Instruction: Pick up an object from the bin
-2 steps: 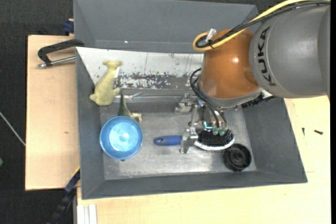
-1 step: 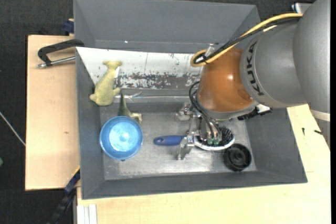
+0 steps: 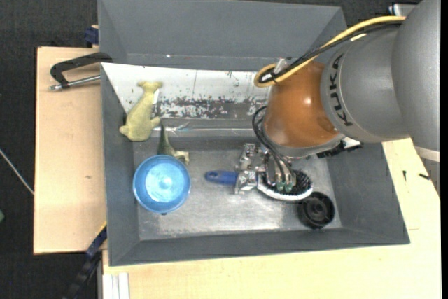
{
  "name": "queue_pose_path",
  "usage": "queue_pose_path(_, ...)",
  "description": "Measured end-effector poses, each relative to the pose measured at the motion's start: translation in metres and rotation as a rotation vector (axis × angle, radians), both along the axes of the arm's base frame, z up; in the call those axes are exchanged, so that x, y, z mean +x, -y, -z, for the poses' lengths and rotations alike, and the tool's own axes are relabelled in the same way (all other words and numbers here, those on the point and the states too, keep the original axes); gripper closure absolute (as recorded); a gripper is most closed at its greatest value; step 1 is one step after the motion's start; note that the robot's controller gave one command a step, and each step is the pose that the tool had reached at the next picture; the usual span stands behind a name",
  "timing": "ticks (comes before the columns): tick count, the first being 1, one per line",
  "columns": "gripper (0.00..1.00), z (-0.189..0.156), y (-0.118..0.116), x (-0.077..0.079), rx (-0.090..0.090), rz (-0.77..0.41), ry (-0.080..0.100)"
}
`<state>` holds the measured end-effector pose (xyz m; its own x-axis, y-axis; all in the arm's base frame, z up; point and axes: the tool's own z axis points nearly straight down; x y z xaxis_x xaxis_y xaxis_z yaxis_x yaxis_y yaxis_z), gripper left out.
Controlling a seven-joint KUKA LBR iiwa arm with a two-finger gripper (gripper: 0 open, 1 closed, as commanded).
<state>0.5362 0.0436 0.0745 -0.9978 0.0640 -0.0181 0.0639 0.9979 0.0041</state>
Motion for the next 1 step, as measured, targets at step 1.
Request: queue_pose_path(1, 1.00, -0.1357, 0.0077, 0.0086, -0.002, -0.030, -0.005)
